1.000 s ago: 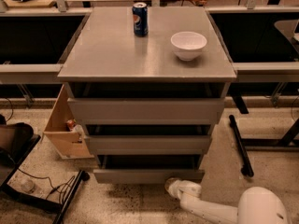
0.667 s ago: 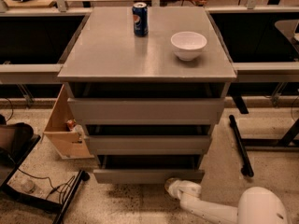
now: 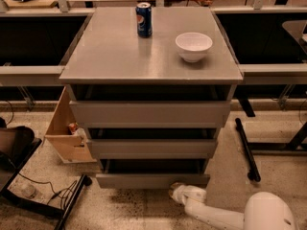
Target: Close bottom drawer
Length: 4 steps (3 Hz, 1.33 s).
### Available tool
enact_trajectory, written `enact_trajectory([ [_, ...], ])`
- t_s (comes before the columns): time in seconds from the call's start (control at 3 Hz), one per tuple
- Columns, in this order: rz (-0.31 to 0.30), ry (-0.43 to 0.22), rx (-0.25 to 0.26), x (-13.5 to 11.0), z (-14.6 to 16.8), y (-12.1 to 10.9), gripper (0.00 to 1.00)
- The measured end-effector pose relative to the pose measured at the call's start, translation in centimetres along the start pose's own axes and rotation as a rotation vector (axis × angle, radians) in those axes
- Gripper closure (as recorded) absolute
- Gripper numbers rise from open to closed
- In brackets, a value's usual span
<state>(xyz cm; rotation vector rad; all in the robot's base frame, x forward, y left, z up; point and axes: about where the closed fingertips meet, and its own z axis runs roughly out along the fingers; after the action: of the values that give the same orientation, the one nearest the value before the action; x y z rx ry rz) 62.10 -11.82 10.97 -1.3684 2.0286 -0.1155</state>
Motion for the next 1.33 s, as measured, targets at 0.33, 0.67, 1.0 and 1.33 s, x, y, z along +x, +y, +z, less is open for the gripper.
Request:
enact_trajectory([
  [0.33, 0.0, 0.0, 0.0, 0.0, 0.0, 0.0, 0.04],
  [0.67, 0.0, 0.0, 0.0, 0.0, 0.0, 0.0, 0.0],
  [1.0, 0.0, 0.0, 0.0, 0.0, 0.0, 0.0, 0.0],
  [1.33, 0.0, 0.0, 0.0, 0.0, 0.0, 0.0, 0.18],
])
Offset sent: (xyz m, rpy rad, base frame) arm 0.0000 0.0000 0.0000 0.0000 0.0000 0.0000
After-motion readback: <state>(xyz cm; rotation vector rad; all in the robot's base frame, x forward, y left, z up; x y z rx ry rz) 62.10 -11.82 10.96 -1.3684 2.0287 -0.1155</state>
